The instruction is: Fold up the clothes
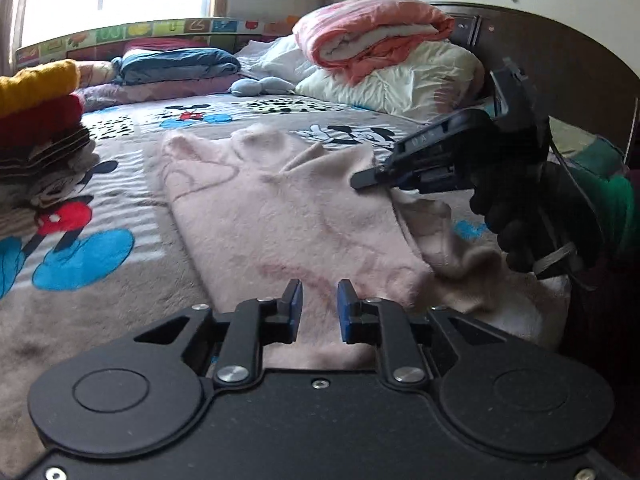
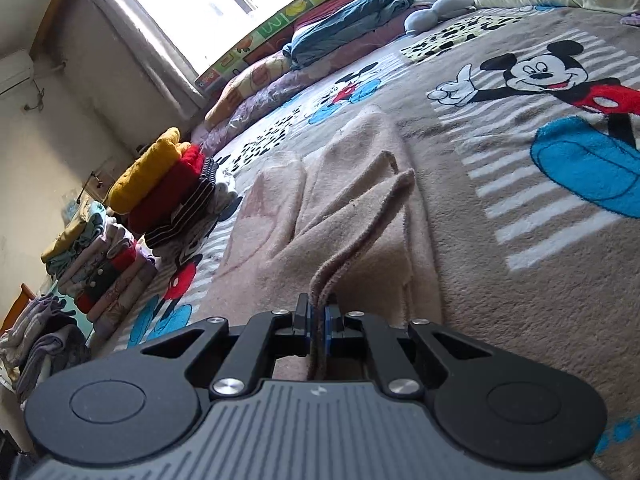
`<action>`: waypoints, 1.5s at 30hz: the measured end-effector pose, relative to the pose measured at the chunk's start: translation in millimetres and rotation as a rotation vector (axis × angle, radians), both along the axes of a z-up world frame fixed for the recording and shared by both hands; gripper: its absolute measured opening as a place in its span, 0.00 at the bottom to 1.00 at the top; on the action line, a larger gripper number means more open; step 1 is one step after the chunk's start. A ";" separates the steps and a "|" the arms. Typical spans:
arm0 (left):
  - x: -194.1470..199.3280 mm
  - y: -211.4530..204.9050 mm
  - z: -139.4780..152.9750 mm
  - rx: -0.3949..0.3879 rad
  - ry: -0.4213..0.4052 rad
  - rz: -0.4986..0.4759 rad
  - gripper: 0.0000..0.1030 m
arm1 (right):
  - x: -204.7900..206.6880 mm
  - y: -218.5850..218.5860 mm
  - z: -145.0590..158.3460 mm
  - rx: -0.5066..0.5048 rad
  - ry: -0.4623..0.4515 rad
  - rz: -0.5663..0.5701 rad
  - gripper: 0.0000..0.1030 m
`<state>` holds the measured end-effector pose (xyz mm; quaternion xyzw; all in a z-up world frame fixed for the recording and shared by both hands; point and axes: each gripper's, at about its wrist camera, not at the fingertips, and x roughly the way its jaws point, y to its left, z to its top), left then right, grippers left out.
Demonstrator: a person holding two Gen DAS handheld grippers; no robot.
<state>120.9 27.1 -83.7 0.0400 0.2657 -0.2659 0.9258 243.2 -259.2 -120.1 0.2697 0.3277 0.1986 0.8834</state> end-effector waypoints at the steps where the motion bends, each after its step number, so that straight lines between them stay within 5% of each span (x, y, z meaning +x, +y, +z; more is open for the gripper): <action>1: 1.7 -3.5 -0.3 0.015 -0.001 -0.003 0.17 | 0.1 0.5 0.7 0.002 -0.002 0.000 0.08; 4: 4.6 -14.1 -0.9 0.040 -0.008 -0.039 0.28 | 0.8 2.1 3.2 0.008 -0.005 0.001 0.08; 6: -0.4 -21.9 1.8 0.051 -0.028 -0.081 0.58 | 2.7 3.2 5.7 0.003 0.000 0.003 0.08; 13: -18.4 -56.5 -7.8 0.204 -0.096 -0.188 0.59 | 9.7 6.3 22.6 0.031 0.010 0.031 0.08; 17: -17.2 -56.4 -12.0 0.217 -0.091 -0.167 0.58 | 14.1 16.2 35.2 0.014 0.006 0.051 0.08; 20: -14.3 -52.6 -11.3 0.190 -0.088 -0.105 0.43 | 18.6 24.2 42.0 0.003 0.005 0.063 0.08; 24: -6.0 -44.9 -12.0 0.136 -0.040 -0.015 0.21 | 25.7 39.0 49.9 -0.023 0.004 0.070 0.08; 27: 1.1 -28.5 -10.6 0.015 0.033 0.044 0.13 | 31.4 52.1 54.5 -0.039 0.002 0.076 0.08; 36: 8.4 13.0 -11.2 -0.307 0.207 0.134 0.11 | 49.1 102.8 58.0 -0.118 -0.007 0.101 0.08; 40: 10.4 22.1 -11.6 -0.359 0.243 0.152 0.11 | 57.7 123.6 52.1 -0.157 0.007 0.110 0.10; 45: 10.3 30.5 -11.5 -0.398 0.259 0.189 0.19 | 60.1 131.2 54.3 -0.144 -0.018 0.137 0.27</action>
